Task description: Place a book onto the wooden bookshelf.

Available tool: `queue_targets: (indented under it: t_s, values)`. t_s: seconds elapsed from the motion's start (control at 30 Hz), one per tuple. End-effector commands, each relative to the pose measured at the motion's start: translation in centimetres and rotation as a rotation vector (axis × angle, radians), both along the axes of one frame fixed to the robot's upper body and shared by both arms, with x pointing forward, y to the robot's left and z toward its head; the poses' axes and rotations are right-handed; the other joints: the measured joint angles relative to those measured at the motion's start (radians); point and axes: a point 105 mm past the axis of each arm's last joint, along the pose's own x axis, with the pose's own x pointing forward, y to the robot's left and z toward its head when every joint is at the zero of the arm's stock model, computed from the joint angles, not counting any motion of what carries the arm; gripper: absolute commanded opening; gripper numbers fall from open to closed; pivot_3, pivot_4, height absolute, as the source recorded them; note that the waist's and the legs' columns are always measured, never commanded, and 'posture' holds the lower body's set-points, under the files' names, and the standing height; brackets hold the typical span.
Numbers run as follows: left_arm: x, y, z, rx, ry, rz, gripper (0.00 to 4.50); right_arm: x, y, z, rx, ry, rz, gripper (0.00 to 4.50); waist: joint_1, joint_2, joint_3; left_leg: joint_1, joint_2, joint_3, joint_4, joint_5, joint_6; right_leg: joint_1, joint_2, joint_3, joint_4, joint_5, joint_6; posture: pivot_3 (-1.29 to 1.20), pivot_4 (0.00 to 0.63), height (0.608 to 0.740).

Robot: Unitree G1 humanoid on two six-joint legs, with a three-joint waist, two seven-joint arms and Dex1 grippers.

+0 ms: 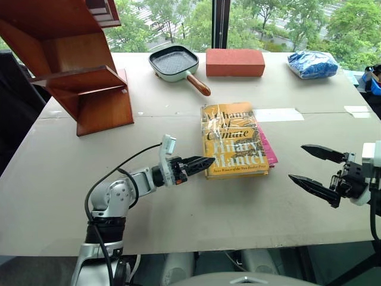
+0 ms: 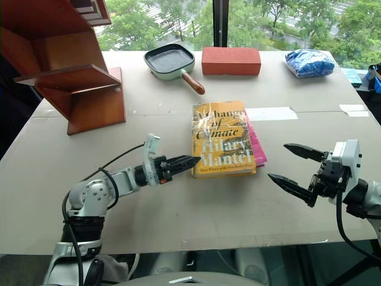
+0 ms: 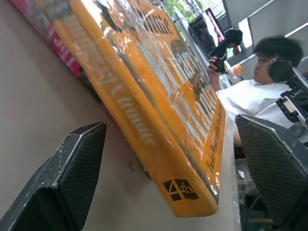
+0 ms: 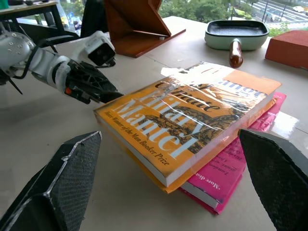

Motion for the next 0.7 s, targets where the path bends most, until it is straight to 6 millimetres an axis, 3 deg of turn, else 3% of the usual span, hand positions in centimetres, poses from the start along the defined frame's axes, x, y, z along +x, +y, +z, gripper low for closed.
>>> queue_targets:
  t_s: [0.03,0.2,0.3,0.43,0.57,0.7]
  values:
    - [0.6,-0.6,-0.4,0.022,0.057,-0.008,4.41,-0.5,0.8,2.1,-0.016,-0.071,0.020,4.50,0.002,0.000,0.000,0.000,0.000,0.000,0.000,0.000,0.000,0.000,0.000,0.000,0.000,0.000,0.000,0.00,0.150,0.740]
    - [1.6,-0.4,0.6,-0.053,0.076,0.025,4.41,-0.5,1.0,2.3,-0.020,-0.071,0.009,4.50,0.004,0.000,0.000,-0.001,-0.001,-0.002,0.001,0.000,0.000,0.001,-0.001,-0.002,0.000,0.000,0.000,0.00,0.150,0.740]
    - [1.2,-0.7,0.9,-0.076,0.078,0.008,3.67,-0.4,0.9,2.0,-0.036,-0.062,0.011,4.50,0.004,0.000,0.000,-0.003,-0.001,-0.005,0.002,0.000,0.000,0.000,-0.001,-0.004,0.000,0.000,0.000,0.00,0.150,0.740]
    - [0.9,-1.2,1.0,-0.094,0.083,-0.004,1.78,-0.2,1.2,2.1,-0.034,-0.063,0.028,4.50,0.004,0.000,0.000,-0.006,-0.001,-0.008,0.003,0.000,0.000,0.000,-0.001,-0.006,-0.001,0.000,-0.001,0.00,0.150,0.740]
    - [1.1,-1.3,1.3,-0.122,0.079,0.020,0.18,0.0,1.4,2.6,-0.010,-0.072,0.044,4.50,0.004,0.000,0.000,-0.008,-0.001,-0.010,0.004,0.000,0.000,-0.001,-0.001,-0.009,-0.003,0.001,-0.002,0.00,0.150,0.740]
    - [2.0,-0.6,2.9,-0.147,0.010,0.089,0.04,0.2,1.8,3.1,0.004,-0.078,0.066,4.50,0.004,0.000,0.000,-0.009,-0.002,-0.011,0.005,0.000,0.000,-0.001,-0.001,-0.010,-0.003,0.002,-0.003,0.00,0.150,0.740]
